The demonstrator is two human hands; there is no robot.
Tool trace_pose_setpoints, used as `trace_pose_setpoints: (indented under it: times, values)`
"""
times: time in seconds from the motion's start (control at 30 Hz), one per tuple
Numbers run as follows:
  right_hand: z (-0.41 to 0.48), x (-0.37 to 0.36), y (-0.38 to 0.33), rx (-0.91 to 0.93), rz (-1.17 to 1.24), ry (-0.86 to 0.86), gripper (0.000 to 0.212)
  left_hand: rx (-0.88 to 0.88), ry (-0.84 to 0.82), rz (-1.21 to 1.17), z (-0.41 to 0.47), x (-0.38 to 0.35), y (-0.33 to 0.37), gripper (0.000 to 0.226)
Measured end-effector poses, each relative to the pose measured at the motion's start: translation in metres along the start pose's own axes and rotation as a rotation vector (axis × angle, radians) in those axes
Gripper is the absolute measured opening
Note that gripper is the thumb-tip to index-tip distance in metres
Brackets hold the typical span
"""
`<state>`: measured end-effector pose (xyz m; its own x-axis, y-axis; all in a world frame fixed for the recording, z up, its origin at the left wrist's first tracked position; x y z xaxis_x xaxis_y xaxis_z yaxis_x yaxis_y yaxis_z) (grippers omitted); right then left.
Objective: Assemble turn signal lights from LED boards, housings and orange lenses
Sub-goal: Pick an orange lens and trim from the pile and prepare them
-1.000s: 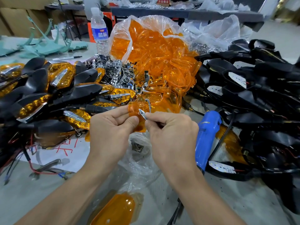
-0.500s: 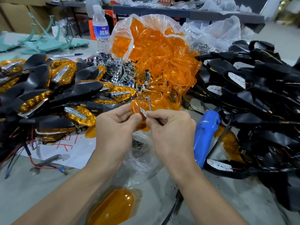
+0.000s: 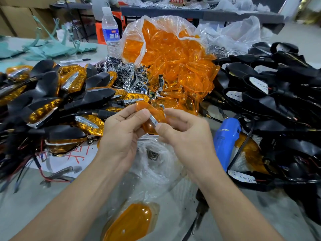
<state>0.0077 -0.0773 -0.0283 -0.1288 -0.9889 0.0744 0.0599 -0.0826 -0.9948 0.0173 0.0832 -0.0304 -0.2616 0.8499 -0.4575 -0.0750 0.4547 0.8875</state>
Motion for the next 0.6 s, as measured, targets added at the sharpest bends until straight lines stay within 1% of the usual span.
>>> trace_pose_setpoints:
  times: [0.07,0.1,0.17,0.27,0.33,0.5,0.6]
  values:
    - [-0.0022,-0.0096,0.0007,-0.126,0.173,-0.161,0.020,-0.013,-0.029,-0.001,-0.0001,-0.0009,0.0010,0.028]
    - [-0.0032,-0.0117,-0.0003,-0.148,0.227,-0.201,0.013,-0.016,-0.037,0.001,-0.0006,-0.0015,0.0015,0.029]
    - [-0.0036,-0.0117,-0.0023,-0.148,0.268,-0.218,0.011,-0.015,-0.041,0.006,-0.0015,-0.0022,0.0013,0.027]
    - [-0.0021,-0.0098,-0.0028,-0.098,0.231,-0.192,0.010,-0.033,-0.037,0.027,-0.0027,-0.0027,0.0013,0.016]
    - [-0.0022,-0.0094,-0.0025,-0.084,0.226,-0.177,0.012,-0.054,-0.039,0.043,-0.0035,-0.0029,0.0014,0.014]
    - [-0.0012,-0.0073,-0.0010,-0.102,0.186,-0.169,0.010,-0.092,0.000,0.113,-0.0029,0.0009,-0.0004,0.031]
    - [-0.0008,-0.0069,-0.0003,-0.162,0.201,-0.242,0.007,-0.088,0.032,0.115,-0.0030,0.0004,-0.0028,0.031]
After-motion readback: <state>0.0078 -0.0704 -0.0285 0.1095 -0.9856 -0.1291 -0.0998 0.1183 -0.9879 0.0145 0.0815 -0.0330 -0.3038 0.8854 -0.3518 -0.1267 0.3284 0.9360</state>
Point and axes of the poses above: each hand's wrist, its own z-axis towards the middle knuckle, its own x-axis out of the back of the hand, y = z × x, the point moved 6 cm from there along z, towards the middle knuckle, and after that the axes turned 6 degrees about y, right-handed, at the moved point
